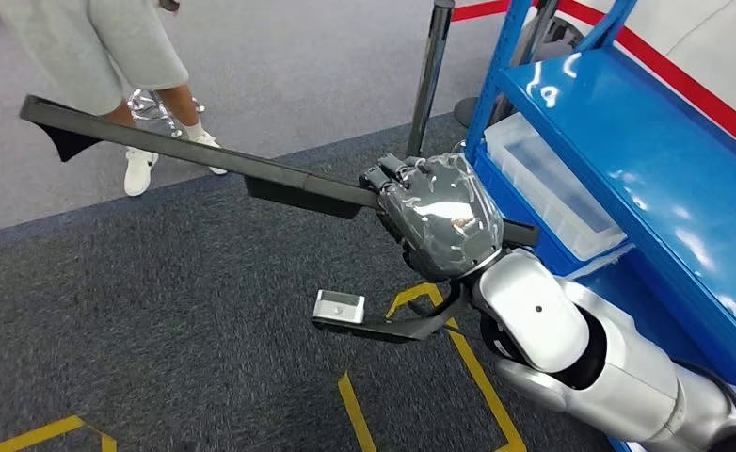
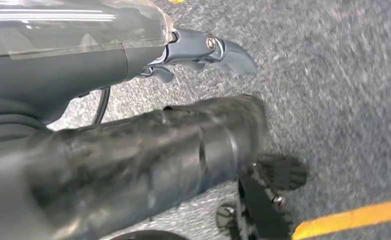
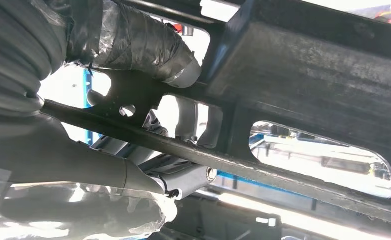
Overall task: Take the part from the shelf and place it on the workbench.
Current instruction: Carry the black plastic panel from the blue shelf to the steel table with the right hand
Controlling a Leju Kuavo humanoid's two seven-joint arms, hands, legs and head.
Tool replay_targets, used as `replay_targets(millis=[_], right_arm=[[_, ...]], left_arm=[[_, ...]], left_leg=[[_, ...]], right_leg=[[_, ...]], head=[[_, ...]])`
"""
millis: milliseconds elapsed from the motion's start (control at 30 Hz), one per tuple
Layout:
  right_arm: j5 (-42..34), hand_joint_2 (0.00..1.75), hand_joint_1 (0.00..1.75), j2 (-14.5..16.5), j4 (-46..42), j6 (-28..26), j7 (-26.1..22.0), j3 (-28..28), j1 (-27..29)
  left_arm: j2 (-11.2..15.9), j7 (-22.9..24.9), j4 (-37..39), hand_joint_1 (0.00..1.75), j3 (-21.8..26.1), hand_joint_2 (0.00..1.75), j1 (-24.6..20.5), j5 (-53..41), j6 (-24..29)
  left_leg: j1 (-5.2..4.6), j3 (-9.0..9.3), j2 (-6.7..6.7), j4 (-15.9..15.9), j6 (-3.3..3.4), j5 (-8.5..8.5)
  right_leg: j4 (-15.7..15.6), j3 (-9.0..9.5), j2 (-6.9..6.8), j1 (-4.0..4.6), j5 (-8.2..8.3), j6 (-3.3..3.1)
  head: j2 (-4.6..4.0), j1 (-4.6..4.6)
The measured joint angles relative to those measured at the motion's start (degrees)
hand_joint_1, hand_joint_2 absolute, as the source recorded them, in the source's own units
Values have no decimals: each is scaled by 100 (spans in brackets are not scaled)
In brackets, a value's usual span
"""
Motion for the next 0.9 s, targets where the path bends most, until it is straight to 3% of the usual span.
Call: replay_targets(millis=[33,67,100,167,233,267,300,333,400,433,533,567,633,667,733,767,800,833,900], right_arm=[[-6,175,175,0,7,-1,-1,1,-8],[-11,175,175,3,16,-2,-1,4,-11],[-14,175,175,7,25,-6,-1,7,-18],[-24,175,175,13,44,-12,-3,12,-21],[-36,175,175,13,62,-14,-4,23,-13],[-40,175,175,13,73,-14,-5,35,-6],[-44,175,175,13,82,-14,-7,51,-4],[-45,175,175,13,89,-14,-8,66,-5],[-46,175,175,13,93,-16,-9,84,-16],[-47,175,175,13,95,-18,-10,87,-23],[-51,175,175,14,99,-22,-15,91,-35],[-52,175,175,15,102,-23,-15,92,-36],[-54,175,175,15,106,-26,-14,92,-39],[-54,175,175,15,110,-26,-14,92,-33],[-57,175,175,15,124,-24,-15,94,-7],[-60,175,175,15,135,-21,-15,96,8],[-63,175,175,14,145,-18,-15,99,18],[-64,175,175,13,152,-14,-15,102,21],[-67,175,175,11,160,-6,-13,107,15]], left_arm=[[14,4,1,0,0,0,4,1,8],[23,5,2,0,-1,0,10,1,15],[32,9,3,0,-1,0,14,-2,26],[43,15,4,0,-2,0,10,-10,52],[48,17,4,0,-2,0,-3,-16,72],[51,16,4,0,-2,0,-7,-15,77],[56,15,4,0,-2,0,-4,-12,78],[63,10,4,0,-2,0,3,-7,78],[79,-1,4,0,-2,0,5,8,78],[86,-7,4,0,-2,0,1,16,78],[99,-15,4,0,-2,0,11,36,90],[102,-16,4,0,-2,0,20,40,93],[103,-12,4,0,-2,0,22,44,93],[102,-6,4,0,-2,0,18,43,93],[102,17,4,0,-2,0,11,40,92],[102,31,4,0,-2,0,11,38,93],[102,43,4,0,-2,0,11,36,93],[102,51,4,0,-2,0,12,32,93],[101,56,4,0,-2,0,6,24,92]], left_leg=[[15,-7,-51,-27,-31,18],[-3,-22,0,-29,-65,9],[-26,-70,136,54,-96,-57],[-47,-305,505,545,-152,-335],[-24,-574,662,1157,-210,-575],[-15,-609,687,1267,-234,-575],[-8,-529,708,1160,-249,-480],[-5,-341,750,854,-254,-318],[-42,47,904,174,-198,-118],[-65,149,946,-12,-148,-87],[-88,161,839,-90,-3,-72],[-77,171,793,-126,34,-53],[-46,192,713,-192,104,-10],[-47,187,668,-202,121,0],[-48,177,557,-202,136,9],[-46,175,489,-197,137,9],[-42,176,418,-187,133,7],[-36,178,342,-173,124,0],[-27,146,200,-123,84,-13]], right_leg=[[-101,48,-86,-7,11,-4],[-204,107,-168,-19,22,-5],[-316,166,-254,-37,36,-10],[-434,226,-424,-48,49,-9],[-413,214,-595,-38,33,-8],[-385,204,-681,-38,16,0],[-357,196,-759,-41,-5,13],[-328,193,-830,-43,-28,34],[-278,183,-949,-28,-73,88],[-261,180,-994,-16,-89,117],[-266,199,-1095,5,-113,201],[-242,195,-1032,-7,-154,230],[117,42,-759,-42,-415,269],[470,-116,-623,-57,-603,277],[1182,-455,-533,-70,-859,293],[1322,-538,-526,-79,-834,302],[1242,-523,-519,-92,-698,309],[952,-413,-477,-111,-472,314],[248,-128,-221,-165,-112,321]], head=[[0,19],[0,17],[-1,12],[-1,-12],[-1,-17],[-1,-17],[-1,-17],[-1,-19],[-1,-16],[-1,-15],[-1,-7],[-1,-3],[-1,2],[-1,3],[-1,2],[-1,1],[-1,1],[-1,1],[-1,-2]])
